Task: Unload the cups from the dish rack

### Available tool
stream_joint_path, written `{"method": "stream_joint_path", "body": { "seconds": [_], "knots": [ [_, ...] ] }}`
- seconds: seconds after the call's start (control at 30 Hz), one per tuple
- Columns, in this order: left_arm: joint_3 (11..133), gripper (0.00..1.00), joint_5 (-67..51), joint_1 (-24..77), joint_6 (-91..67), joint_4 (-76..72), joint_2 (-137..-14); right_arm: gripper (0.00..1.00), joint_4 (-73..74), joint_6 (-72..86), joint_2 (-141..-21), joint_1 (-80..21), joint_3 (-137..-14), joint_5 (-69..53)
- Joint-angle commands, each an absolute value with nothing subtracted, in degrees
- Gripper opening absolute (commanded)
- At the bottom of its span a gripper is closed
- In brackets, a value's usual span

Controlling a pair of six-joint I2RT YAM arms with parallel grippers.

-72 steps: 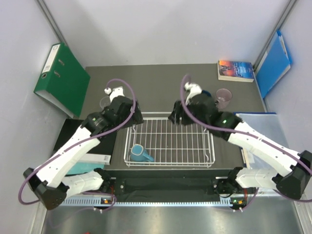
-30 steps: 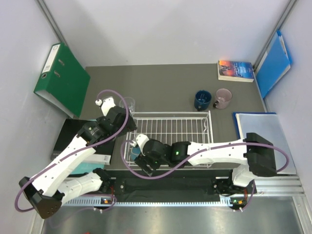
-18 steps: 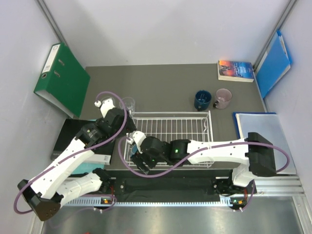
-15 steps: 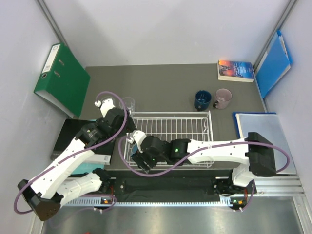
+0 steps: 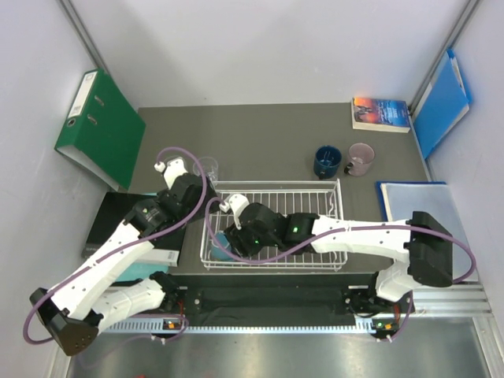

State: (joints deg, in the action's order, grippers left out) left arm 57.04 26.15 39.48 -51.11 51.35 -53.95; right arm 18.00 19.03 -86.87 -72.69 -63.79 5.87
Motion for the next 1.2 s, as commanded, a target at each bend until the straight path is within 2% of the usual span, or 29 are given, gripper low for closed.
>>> {"method": "stream_joint_path", "body": {
  "seconds": [0.0,0.47,0.87,0.97,1.07,1.1,1.17],
  "knots": [
    [56.6,0.99,25.9,39.6,-51.3,49.0,-54.3,0.55,15.0,19.4,-87.5,-72.6,-62.4,3.7],
    [54.7,0.99,25.0,39.6,-51.2,48.5,-54.3,0.50,13.3,19.6,-91.7,-72.7,-61.7,0.5],
    [53.9,0.99,25.4,39.6,-51.2,48.8,-53.7,0.37,13.8,19.1,-95.0,-72.8,-61.3,0.3],
    [53.5,0.99,25.3,39.6,-51.6,48.5,-53.8,0.33,14.7,19.0,-95.8,-72.8,-61.3,0.7],
    [53.3,0.99,25.2,39.6,-51.8,48.3,-53.8,0.22,15.0,18.9,-95.9,-72.8,-60.6,0.9],
    [53.3,0.99,25.2,39.6,-51.8,48.3,-53.9,0.14,14.9,18.9,-95.5,-72.8,-60.3,1.1],
    [53.3,0.99,25.3,39.6,-51.8,48.2,-54.1,0.06,15.1,19.2,-94.6,-72.7,-59.5,1.5]
  ]
}}
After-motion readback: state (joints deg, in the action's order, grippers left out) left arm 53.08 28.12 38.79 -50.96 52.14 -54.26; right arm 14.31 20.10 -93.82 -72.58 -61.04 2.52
